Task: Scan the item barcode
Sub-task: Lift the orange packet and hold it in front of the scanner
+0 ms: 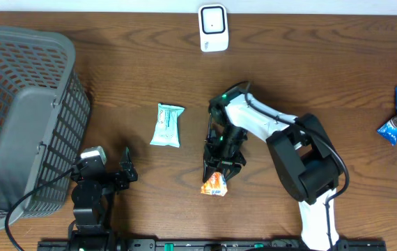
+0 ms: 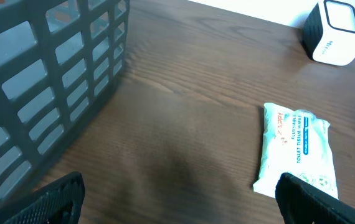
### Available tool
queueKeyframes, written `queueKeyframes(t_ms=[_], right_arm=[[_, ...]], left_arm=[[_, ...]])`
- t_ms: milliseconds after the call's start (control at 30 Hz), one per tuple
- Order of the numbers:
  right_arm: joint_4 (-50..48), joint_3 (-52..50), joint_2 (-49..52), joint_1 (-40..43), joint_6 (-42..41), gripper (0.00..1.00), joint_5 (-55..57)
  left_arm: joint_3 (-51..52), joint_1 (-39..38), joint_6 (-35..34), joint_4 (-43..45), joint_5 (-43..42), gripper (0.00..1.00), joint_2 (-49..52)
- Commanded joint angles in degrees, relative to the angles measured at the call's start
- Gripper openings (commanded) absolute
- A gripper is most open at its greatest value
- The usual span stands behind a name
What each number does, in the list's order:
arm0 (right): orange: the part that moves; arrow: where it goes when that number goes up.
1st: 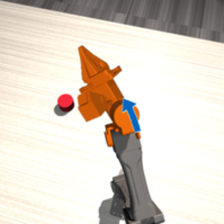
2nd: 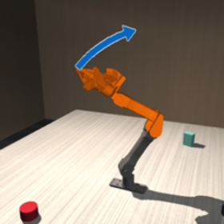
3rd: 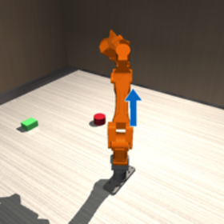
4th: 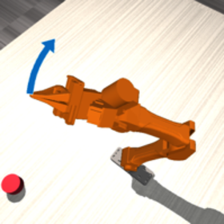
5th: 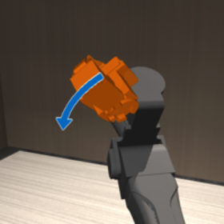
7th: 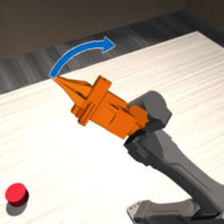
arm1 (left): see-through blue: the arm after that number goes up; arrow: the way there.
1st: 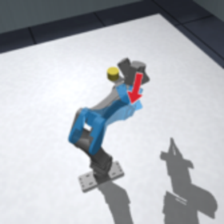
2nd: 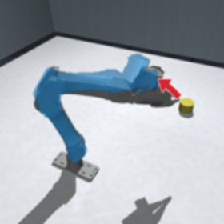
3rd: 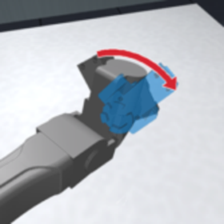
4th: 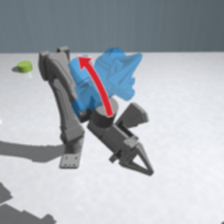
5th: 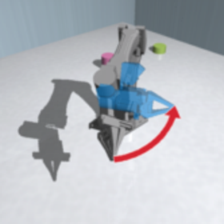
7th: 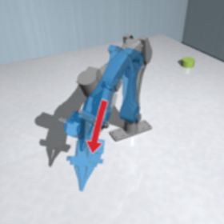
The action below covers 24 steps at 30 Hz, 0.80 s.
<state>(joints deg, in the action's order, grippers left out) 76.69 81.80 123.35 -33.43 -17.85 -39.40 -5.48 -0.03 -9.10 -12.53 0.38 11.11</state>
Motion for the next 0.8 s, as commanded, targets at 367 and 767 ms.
queueKeyframes(t_ms=[367,767], right_arm=[[-14.99,2.01,0.50,1.25,-0.90,0.28,1.79],[-14.73,30.97,0.50,0.90,-1.75,0.09,25.79]], left_arm=[[1.51,0.28,0.50,-0.42,0.72,0.98,-0.11],[1.51,0.28,0.50,-0.39,0.72,0.98,-0.11]])
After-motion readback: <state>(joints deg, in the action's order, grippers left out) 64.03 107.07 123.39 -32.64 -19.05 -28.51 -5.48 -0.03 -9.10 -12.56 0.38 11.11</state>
